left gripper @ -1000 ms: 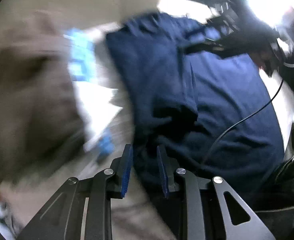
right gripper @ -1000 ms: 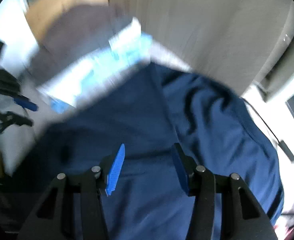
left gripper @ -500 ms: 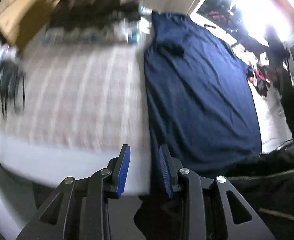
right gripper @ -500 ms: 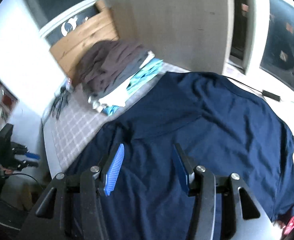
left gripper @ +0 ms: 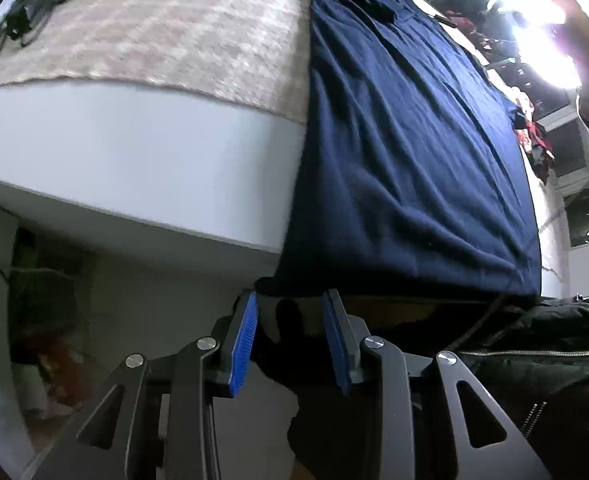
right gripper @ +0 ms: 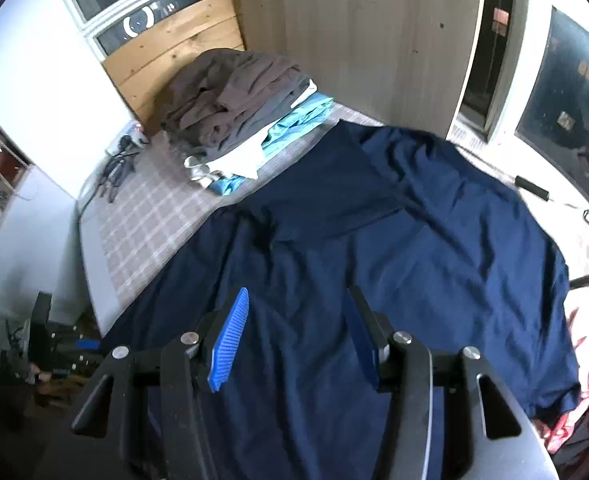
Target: Fold clothes
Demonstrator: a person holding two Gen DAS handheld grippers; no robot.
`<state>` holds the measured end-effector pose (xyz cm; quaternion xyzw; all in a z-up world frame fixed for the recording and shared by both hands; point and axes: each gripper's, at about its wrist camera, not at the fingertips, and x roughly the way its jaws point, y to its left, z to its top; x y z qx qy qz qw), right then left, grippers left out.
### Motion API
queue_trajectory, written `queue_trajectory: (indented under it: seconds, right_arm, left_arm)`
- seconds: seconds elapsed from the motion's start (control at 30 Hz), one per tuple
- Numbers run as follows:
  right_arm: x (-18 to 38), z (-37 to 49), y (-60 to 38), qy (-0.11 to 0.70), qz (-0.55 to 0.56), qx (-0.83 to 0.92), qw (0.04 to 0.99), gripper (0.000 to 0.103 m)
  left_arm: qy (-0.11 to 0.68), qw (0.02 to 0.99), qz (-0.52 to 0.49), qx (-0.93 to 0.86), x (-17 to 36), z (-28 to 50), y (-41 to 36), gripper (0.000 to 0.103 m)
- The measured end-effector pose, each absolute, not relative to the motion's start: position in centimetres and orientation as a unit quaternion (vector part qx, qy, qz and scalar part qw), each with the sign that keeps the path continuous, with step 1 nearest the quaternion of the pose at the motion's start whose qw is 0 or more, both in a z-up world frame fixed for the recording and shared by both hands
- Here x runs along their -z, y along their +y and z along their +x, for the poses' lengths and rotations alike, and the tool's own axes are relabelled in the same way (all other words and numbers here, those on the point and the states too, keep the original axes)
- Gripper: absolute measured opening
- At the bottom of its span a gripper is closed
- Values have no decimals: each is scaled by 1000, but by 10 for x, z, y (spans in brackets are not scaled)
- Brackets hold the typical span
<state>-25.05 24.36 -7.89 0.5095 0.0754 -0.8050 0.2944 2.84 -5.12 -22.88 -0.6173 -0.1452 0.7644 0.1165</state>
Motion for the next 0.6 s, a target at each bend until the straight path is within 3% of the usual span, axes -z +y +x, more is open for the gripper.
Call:
queue_trajectory:
  seconds: [0.23,0.6]
  right_arm:
    - [102,-307,188,63,524,817,231,51]
    - [187,-415,91,33,581,802,136,51]
  left_arm:
    - [-152,129,-607,-770,245,19,-47,35]
    - [-145,142,-596,-777,247,15,-52,35]
